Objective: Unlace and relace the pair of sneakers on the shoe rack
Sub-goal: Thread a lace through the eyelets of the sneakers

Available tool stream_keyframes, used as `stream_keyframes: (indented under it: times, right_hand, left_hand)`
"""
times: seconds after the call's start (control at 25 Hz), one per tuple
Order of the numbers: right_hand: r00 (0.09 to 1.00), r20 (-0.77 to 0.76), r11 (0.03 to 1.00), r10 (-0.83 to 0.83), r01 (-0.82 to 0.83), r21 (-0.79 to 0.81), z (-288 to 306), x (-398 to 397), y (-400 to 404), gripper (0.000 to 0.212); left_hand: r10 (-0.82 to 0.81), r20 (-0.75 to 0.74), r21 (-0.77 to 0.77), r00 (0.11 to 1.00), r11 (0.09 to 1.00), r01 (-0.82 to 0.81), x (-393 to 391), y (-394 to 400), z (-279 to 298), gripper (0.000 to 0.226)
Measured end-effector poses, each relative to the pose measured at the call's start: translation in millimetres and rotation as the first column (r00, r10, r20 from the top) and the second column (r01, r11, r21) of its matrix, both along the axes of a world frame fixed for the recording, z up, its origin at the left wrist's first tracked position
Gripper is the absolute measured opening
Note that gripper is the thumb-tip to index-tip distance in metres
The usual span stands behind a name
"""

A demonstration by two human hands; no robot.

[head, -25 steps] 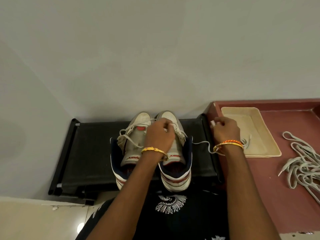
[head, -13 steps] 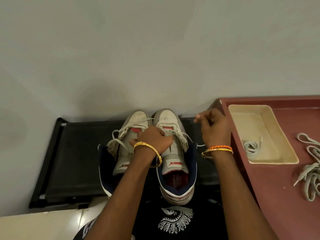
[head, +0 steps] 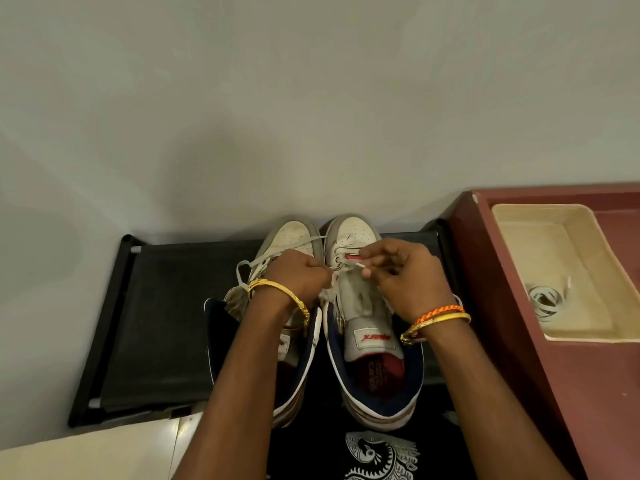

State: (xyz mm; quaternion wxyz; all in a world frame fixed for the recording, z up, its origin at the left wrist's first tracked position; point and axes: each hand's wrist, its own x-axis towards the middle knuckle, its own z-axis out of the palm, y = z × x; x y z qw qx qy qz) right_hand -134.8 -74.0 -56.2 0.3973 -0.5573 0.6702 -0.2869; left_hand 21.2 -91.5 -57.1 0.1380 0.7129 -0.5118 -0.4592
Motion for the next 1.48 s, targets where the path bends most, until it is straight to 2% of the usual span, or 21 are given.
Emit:
stream_keyframes:
  times: [0.12,0.28,0.56,0.76,0.84,0.96,1.08,1.16,1.2,1.32,1.36,1.48]
  right_hand:
    - [0.998,-0.046,0.999,-0.03,0.029,-0.025,-4.6,14.8,1.8,0.034]
    - [0.986,-0.166,0.999,-0.022,0.016,-0.043,-14.2,28.4,1.0,0.044]
    - [0.981,-0.192,1.0,-0.01,0.01,0.003,-19.1,28.3,-3.5,0.033]
    - [0.989,-0.151,0.999,-0.001,-0.006,-0.046,-18.7,28.7,-3.3,0.031]
    - [0.994,-0.108,0.999,-0.002,-0.003,-0.041,-17.3,27.3,-5.2,0.029]
    - [1.0,-0.012,1.0,-0.002,0.002,0.016,-15.8,23.8,-8.2,0.03]
    - [0.999,0.045,0.992,0.031,-0.036,0.119,-16.9,20.5,-8.4,0.032]
    - [0.998,0.007,0.981,0.062,-0.062,0.185,-16.5,18.0,-9.0,0.029]
    - [0.999,-0.003,0.978,0.046,-0.044,0.203,-15.6,15.7,-8.8,0.027]
    - [1.0,-0.015,0.966,0.007,-0.003,0.26,-10.2,8.6,-8.4,0.025]
    - [1.0,-0.013,0.958,-0.003,0.006,0.287,-8.0,7.2,-8.1,0.024]
    - [1.0,0.001,0.945,-0.021,0.019,0.327,-4.2,4.4,-8.0,0.019]
  left_hand:
    - [0.085,-0.13,0.062,0.988,0.995,-0.077,1.3,-0.6,0.8,0.016]
    - [0.143,-0.2,0.09,0.969,0.988,-0.127,2.3,-2.4,-1.5,0.017]
    - [0.133,-0.218,0.076,0.967,0.99,-0.119,4.0,-2.4,-4.4,0.018]
    - [0.057,-0.196,0.009,0.979,0.998,-0.056,4.8,0.5,-7.3,0.012]
    - [-0.021,-0.123,-0.047,0.992,0.999,0.015,5.1,1.4,-12.3,0.014]
    - [-0.112,0.007,-0.134,0.994,0.985,0.112,5.6,2.0,-20.7,0.014]
    - [-0.104,0.057,-0.235,0.993,0.965,0.115,6.4,3.6,-17.9,0.012]
    - [-0.031,0.087,-0.33,0.996,0.942,0.058,8.6,3.8,-13.5,0.012]
    - [0.048,0.055,-0.369,0.997,0.929,-0.025,11.7,3.1,-11.7,0.011]
    - [0.285,-0.258,-0.389,0.923,0.844,-0.37,27.7,-0.4,-5.6,0.005]
    - [0.32,-0.314,-0.392,0.894,0.814,-0.429,32.1,-0.4,-5.9,0.004]
    - [0.334,-0.319,-0.463,0.887,0.762,-0.453,32.6,3.6,-5.2,0.005]
